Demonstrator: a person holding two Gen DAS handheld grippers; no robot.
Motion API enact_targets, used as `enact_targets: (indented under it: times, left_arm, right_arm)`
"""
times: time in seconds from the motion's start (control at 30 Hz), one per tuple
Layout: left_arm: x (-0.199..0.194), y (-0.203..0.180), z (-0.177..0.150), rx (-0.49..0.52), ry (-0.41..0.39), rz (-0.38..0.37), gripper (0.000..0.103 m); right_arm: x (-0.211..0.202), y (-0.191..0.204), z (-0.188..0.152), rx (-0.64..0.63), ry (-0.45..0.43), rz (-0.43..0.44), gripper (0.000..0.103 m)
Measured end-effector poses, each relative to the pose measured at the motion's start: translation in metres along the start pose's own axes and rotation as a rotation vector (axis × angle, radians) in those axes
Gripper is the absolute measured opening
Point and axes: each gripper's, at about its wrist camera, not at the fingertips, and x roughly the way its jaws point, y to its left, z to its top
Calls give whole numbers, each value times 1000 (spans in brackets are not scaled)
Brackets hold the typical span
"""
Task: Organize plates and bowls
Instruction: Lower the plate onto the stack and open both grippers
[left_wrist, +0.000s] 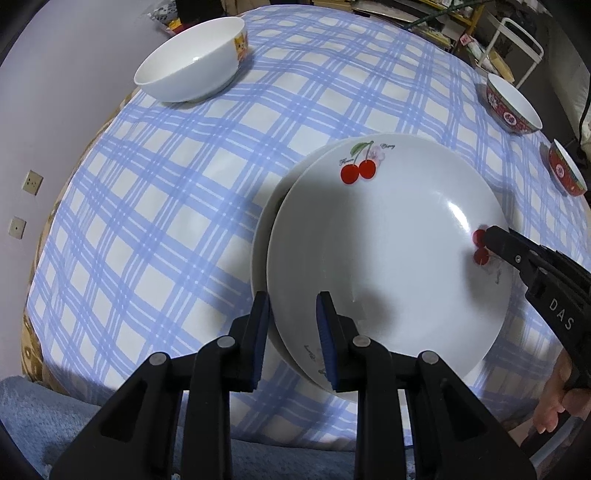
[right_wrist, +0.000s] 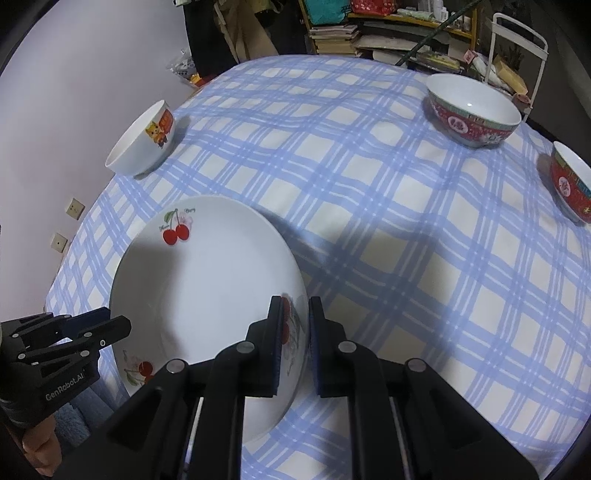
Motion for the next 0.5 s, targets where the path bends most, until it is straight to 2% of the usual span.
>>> enact_targets:
  times: [0.13,0.37,0.5]
  left_arm:
    - [-6,8,0,-37,-20,19,26]
    - [-20,15,6,-60,-65,0,27]
    - [-31,22,12,-81,-100,4,37]
  right_arm:
    - [-2,0,0,3,-9,15,14]
    - [-2,5,8,-13,-31,27,14]
    - [-4,9,19,-17,-67,9,14]
